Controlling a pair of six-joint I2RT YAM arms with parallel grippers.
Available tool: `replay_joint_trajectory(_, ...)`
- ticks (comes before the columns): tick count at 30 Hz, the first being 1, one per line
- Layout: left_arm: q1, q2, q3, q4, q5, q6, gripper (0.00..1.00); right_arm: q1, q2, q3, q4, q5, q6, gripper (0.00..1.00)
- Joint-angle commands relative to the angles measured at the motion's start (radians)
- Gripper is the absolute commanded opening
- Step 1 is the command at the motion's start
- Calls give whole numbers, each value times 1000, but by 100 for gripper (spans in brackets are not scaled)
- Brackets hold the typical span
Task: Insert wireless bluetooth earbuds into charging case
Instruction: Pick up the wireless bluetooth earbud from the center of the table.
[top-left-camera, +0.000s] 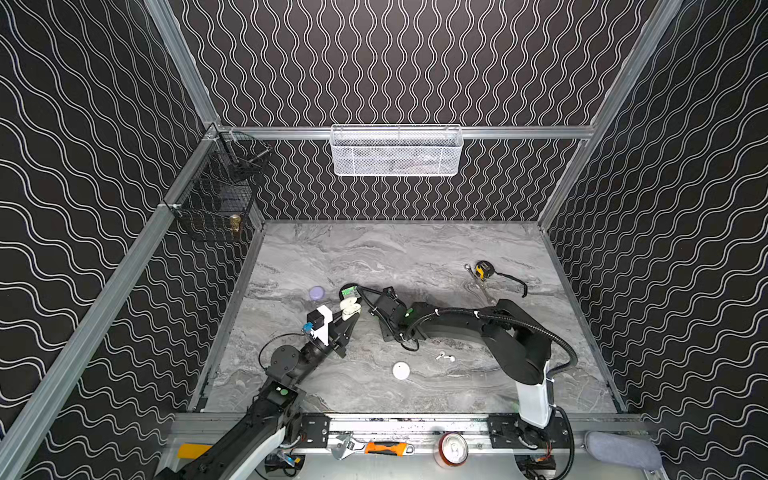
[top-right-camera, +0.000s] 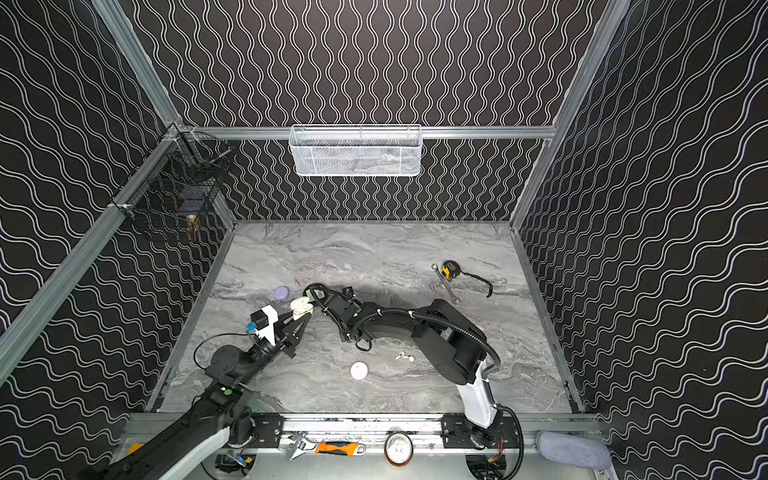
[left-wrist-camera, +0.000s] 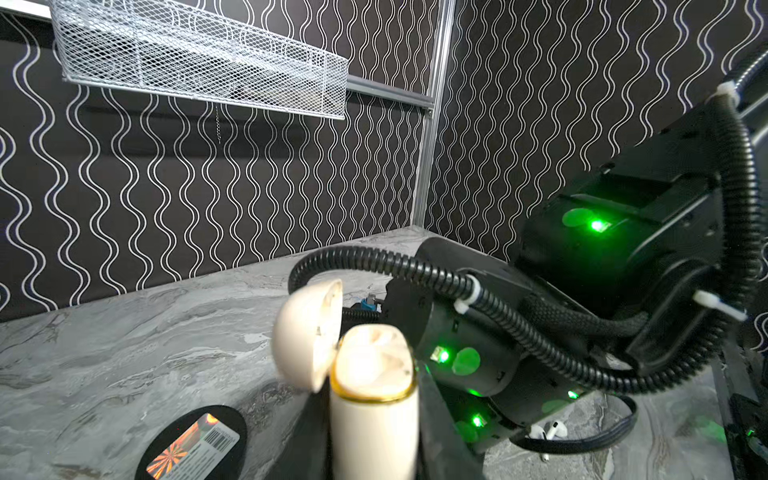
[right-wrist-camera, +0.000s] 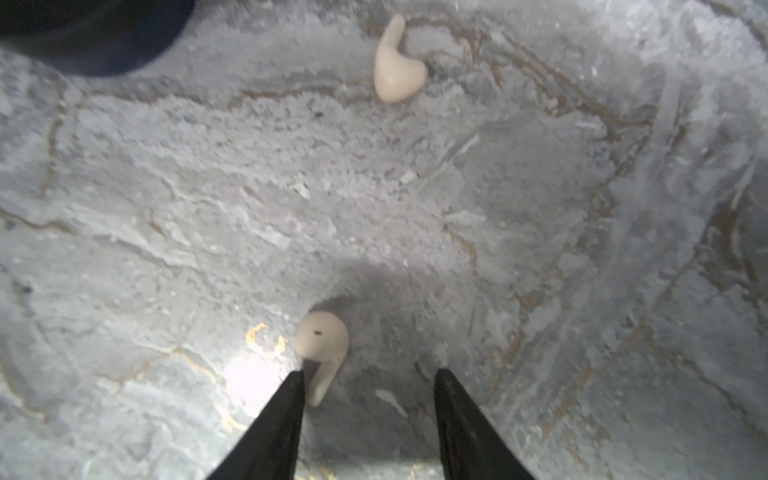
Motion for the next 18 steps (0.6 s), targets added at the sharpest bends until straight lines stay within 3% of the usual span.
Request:
replay_joint_trajectory(1,0,-32,-43,-5,0,9,0,1,-13,-16,-18,18,13,50)
replay_joint_trajectory(10,1,-50,-45,-18,-6,8,0,-3,-25,-27,81,-68,-11,53)
replay_joint_trajectory(18,2,-57,-42,-27,-11,8,0,-19,48,55,47,-66,-8,52)
